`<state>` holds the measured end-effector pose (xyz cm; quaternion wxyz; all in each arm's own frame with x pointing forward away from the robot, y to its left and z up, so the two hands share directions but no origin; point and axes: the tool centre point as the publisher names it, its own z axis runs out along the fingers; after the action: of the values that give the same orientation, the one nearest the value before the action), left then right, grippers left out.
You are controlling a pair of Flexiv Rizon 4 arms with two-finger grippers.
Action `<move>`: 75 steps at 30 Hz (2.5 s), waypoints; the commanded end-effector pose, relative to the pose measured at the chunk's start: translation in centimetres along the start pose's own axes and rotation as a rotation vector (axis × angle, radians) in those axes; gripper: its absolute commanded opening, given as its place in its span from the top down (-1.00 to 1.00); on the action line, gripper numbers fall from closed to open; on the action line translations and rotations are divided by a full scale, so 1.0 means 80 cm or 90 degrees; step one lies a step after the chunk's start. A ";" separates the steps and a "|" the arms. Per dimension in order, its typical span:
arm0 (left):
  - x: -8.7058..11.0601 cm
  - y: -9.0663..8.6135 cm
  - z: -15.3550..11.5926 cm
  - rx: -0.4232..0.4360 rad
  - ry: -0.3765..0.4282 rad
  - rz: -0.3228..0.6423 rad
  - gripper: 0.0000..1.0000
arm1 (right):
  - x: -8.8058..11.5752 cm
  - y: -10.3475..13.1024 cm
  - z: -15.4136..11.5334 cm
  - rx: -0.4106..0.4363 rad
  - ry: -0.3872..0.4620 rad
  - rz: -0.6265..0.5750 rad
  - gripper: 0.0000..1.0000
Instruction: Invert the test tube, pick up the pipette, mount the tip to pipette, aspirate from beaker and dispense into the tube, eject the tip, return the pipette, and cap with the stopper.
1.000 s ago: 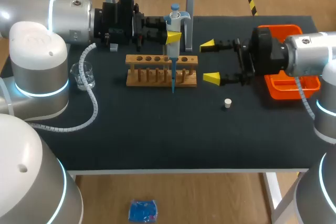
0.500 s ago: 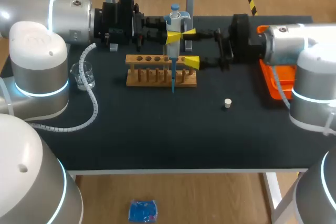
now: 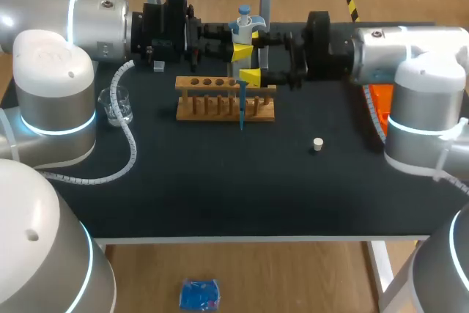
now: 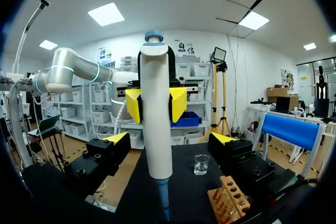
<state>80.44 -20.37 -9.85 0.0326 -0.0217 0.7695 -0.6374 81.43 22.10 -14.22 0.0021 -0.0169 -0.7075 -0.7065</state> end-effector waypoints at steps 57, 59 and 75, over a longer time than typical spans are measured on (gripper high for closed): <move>0.000 0.000 0.002 0.002 -0.002 0.001 -1.00 | -0.003 0.004 -0.015 -0.010 0.001 -0.004 1.00; 0.000 0.000 0.002 0.002 -0.002 0.001 -1.00 | -0.005 0.004 -0.024 -0.007 0.016 -0.005 1.00; 0.000 0.000 0.002 0.002 -0.002 0.001 -1.00 | -0.043 0.005 -0.155 -0.002 0.055 0.016 1.00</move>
<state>80.48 -20.48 -9.83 0.0329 -0.0219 0.7694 -0.6375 84.42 13.65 -14.32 0.0283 -0.0087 -0.7030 -0.7106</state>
